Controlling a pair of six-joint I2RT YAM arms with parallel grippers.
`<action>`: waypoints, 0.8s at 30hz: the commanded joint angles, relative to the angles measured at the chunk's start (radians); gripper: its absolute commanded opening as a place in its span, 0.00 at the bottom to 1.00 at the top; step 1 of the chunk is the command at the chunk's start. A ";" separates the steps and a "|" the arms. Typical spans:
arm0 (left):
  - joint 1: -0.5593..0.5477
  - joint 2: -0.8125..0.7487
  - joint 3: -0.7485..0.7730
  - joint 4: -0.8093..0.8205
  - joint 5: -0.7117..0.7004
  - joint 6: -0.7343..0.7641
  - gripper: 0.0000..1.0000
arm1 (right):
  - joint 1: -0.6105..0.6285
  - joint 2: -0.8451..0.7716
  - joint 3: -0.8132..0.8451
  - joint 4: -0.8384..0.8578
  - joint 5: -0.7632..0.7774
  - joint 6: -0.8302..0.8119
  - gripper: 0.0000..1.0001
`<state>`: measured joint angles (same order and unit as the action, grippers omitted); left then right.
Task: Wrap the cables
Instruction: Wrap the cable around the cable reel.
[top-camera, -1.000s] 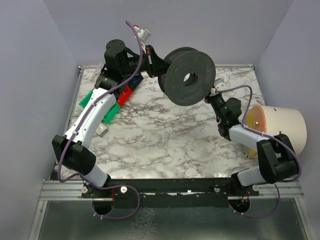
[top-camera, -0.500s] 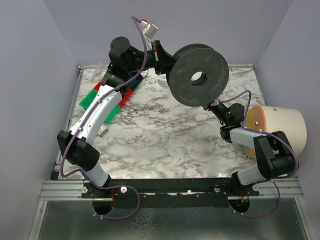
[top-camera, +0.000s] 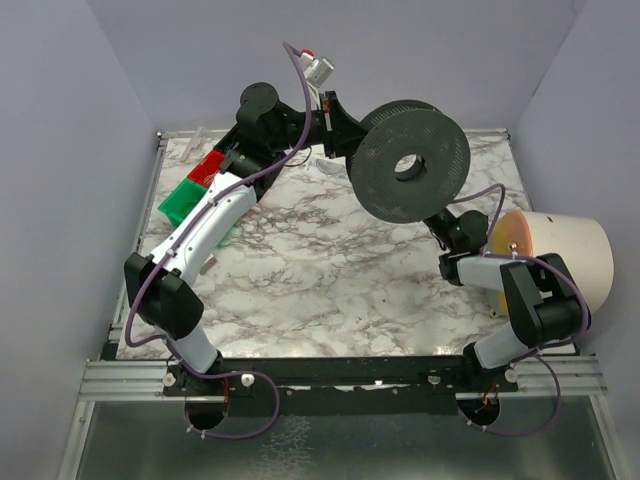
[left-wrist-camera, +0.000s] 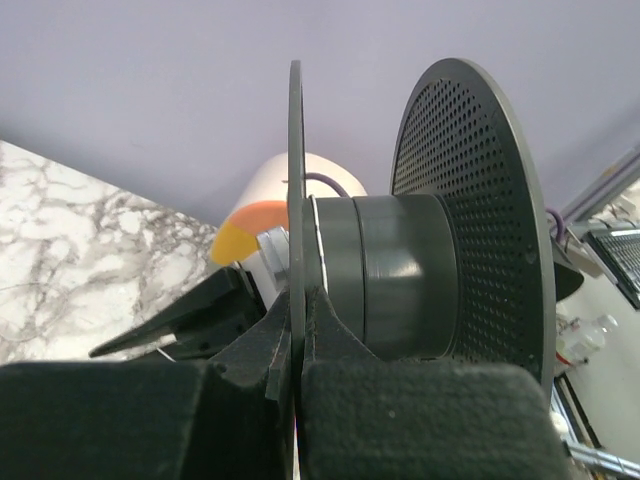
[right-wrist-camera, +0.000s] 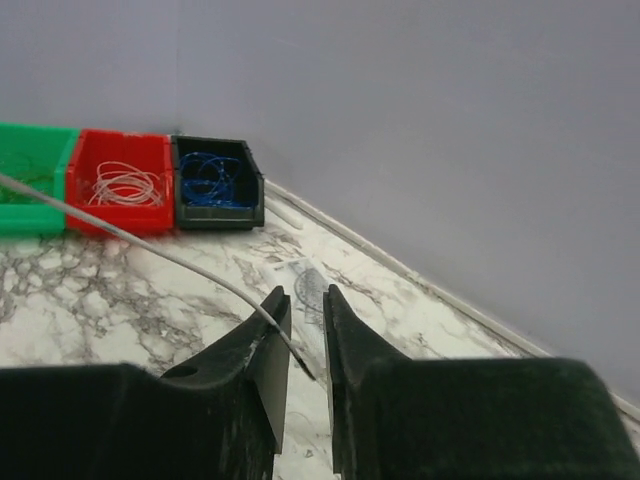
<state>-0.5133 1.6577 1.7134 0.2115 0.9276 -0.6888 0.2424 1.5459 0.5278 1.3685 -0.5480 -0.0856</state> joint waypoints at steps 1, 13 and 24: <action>-0.043 0.018 -0.006 0.044 0.015 -0.020 0.00 | -0.002 -0.001 0.001 0.063 0.206 0.029 0.14; -0.058 -0.016 -0.044 0.021 0.029 0.007 0.00 | -0.023 -0.097 -0.024 0.130 0.629 0.077 0.00; 0.044 -0.084 -0.049 -0.245 -0.195 0.207 0.00 | -0.072 -0.217 0.010 -0.005 0.714 0.044 0.01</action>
<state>-0.5201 1.6310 1.6695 0.0372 0.8333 -0.5385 0.1989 1.3663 0.5125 1.4017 0.0505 -0.0277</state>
